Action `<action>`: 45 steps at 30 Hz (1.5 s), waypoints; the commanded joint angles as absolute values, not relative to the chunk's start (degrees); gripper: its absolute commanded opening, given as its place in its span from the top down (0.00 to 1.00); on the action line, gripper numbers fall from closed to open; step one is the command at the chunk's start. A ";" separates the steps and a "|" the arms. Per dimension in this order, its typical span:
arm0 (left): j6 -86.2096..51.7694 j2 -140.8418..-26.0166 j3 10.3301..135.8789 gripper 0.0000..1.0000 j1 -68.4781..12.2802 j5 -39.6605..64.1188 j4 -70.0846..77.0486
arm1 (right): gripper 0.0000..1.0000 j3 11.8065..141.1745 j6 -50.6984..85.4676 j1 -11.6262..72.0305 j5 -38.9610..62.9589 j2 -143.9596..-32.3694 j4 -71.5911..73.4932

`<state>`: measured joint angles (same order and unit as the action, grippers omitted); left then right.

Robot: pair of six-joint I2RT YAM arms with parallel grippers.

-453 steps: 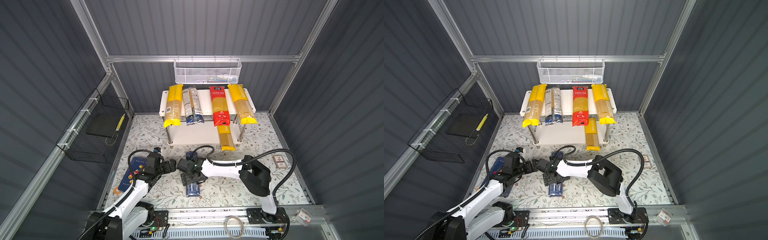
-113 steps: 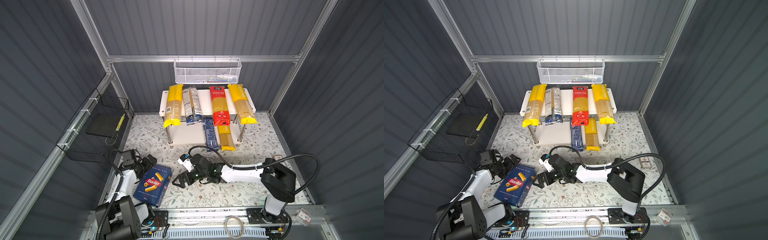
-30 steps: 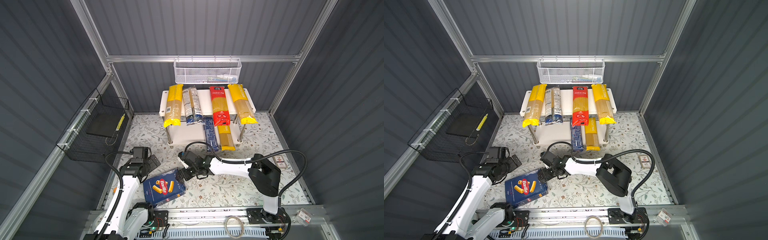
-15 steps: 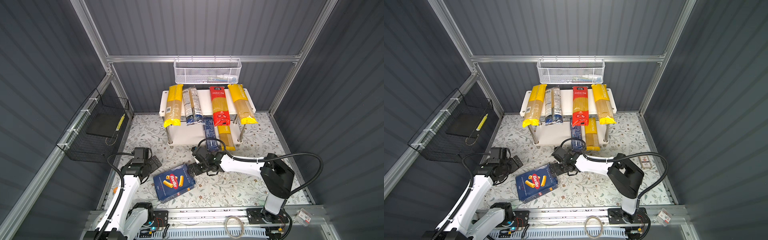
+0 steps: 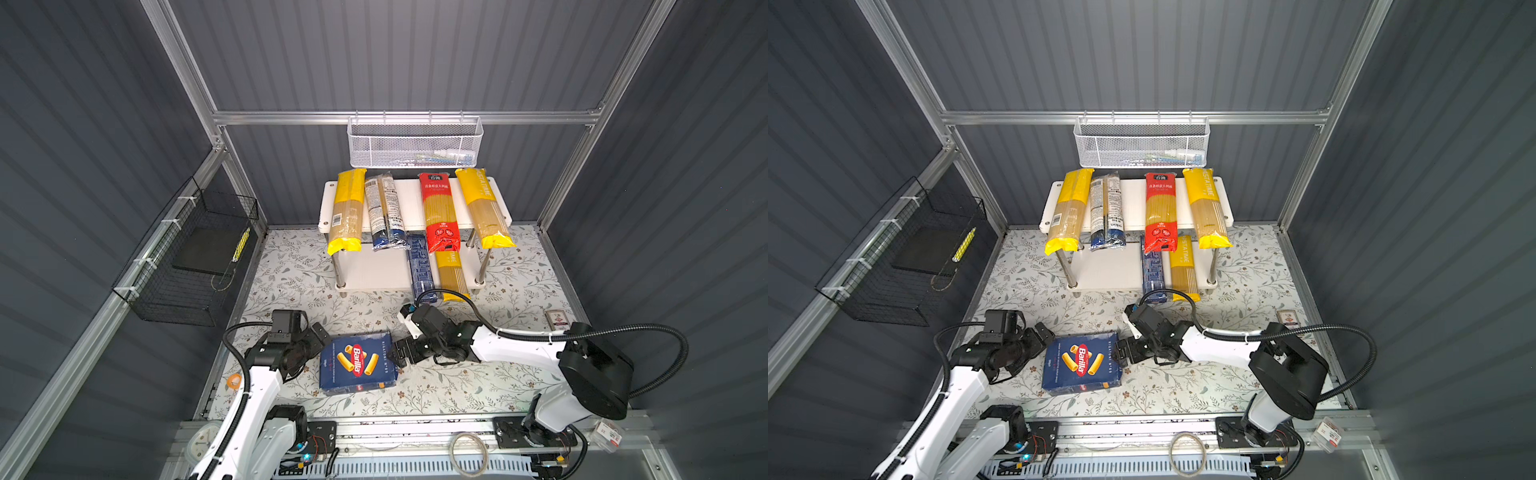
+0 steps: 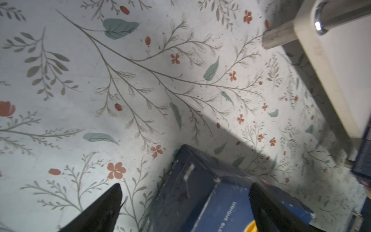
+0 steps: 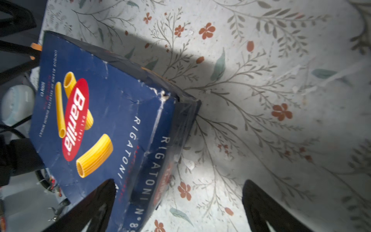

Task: Arrange pasta packages on shelves
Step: Move the pasta box to the bottom-center of the table, then pick up the pasta box from the bottom-center of the table.

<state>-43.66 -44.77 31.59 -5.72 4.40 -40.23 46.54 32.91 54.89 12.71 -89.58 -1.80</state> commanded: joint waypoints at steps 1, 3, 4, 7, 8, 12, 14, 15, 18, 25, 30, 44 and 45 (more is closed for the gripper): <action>-47.36 -40.36 29.89 0.00 -6.07 8.69 -39.46 | 0.01 44.32 38.12 55.00 16.54 -89.90 7.65; -48.74 -39.84 28.09 0.00 -6.20 11.71 -37.98 | 0.01 43.31 40.07 55.23 17.14 -90.09 10.19; -48.95 -40.20 27.34 0.00 -6.31 12.83 -37.80 | 0.01 43.14 40.56 55.49 16.80 -90.09 10.43; -48.18 -41.14 25.95 0.00 -7.26 13.80 -38.59 | 0.02 43.00 41.28 56.19 15.93 -90.28 10.37; -47.87 -40.83 25.94 0.00 -7.61 13.40 -39.36 | 0.03 42.90 41.59 56.46 15.82 -90.44 10.74; -48.40 -37.85 24.82 0.00 -8.12 14.75 -38.95 | 0.06 43.77 42.49 57.36 16.82 -92.69 12.20; -49.03 -36.36 23.40 0.00 -8.57 16.24 -37.24 | 0.10 44.44 42.84 57.67 17.52 -94.04 12.90; -49.54 -35.72 22.46 0.00 -8.77 17.03 -36.24 | 0.11 44.56 43.23 57.74 17.90 -94.63 13.53; -50.29 -34.42 20.43 0.00 -9.56 18.46 -33.90 | 0.14 44.22 44.53 57.83 17.96 -95.61 15.12; -47.62 -34.70 19.85 0.00 -11.29 22.33 -30.97 | 0.22 43.68 45.34 57.92 17.75 -96.03 16.03; -46.66 -36.09 18.90 0.00 -11.82 22.79 -28.62 | 0.24 43.51 45.53 57.91 17.93 -96.02 16.57; -43.39 -38.34 17.27 0.00 -13.31 29.49 -15.99 | 0.30 42.76 45.49 57.92 15.82 -92.74 19.02; -43.11 -38.16 17.87 0.01 -13.42 29.37 -16.38 | 0.30 43.16 45.36 57.88 15.56 -92.43 18.74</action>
<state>-44.53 -38.76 16.21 -11.73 20.60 -20.03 41.78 46.26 57.30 14.98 -93.91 14.83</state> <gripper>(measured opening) 0.996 0.698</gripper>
